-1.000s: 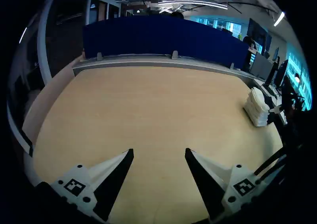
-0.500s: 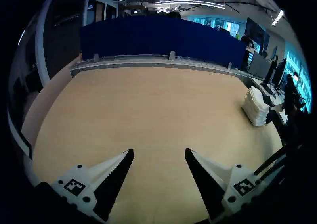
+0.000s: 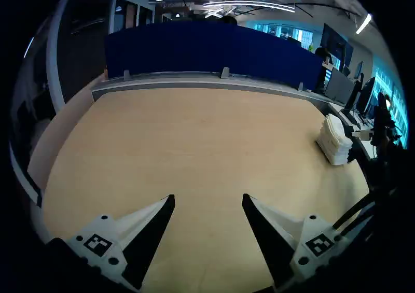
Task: Fold towel
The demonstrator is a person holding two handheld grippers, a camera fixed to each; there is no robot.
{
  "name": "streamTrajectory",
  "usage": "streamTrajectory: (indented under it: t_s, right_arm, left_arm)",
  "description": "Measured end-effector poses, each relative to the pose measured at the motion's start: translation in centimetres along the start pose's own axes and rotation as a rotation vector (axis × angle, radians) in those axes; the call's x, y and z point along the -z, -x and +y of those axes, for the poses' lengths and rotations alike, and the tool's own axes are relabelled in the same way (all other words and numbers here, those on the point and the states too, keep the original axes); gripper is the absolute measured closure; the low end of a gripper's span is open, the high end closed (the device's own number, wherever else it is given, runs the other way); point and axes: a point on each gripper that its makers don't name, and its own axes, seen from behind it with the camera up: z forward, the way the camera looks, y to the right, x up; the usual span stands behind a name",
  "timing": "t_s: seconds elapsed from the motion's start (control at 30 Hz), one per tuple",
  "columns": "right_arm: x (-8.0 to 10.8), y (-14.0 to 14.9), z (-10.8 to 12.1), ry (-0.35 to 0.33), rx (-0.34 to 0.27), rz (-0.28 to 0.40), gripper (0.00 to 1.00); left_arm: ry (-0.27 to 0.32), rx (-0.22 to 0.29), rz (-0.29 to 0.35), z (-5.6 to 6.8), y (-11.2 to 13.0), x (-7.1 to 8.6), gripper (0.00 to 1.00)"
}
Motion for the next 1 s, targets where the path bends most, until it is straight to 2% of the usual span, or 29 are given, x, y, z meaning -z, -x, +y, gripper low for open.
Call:
streamTrajectory:
  t_s: [0.3, 0.63, 0.8, 1.0]
  right_arm:
    - [-1.8, -0.1, -3.0, -0.056, 0.013, -0.008, 0.0]
    - [-3.7, 3.8, -3.3, -0.067, 0.038, -0.102, 0.0]
    - [-4.1, 4.9, -3.2, -0.067, 0.056, -0.127, 0.0]
    - [-3.7, 2.7, -3.2, -0.066, 0.065, -0.087, 0.0]
  left_arm:
    - [-0.011, 0.013, 0.003, -0.6, 0.1, 0.4, 0.04]
    - [-0.017, 0.021, -0.001, -1.0, 0.3, 0.3, 0.04]
    - [-0.021, 0.021, -0.002, -1.2, 0.3, 0.2, 0.04]
    - [-0.022, 0.026, -0.002, -1.3, 0.2, 0.0, 0.04]
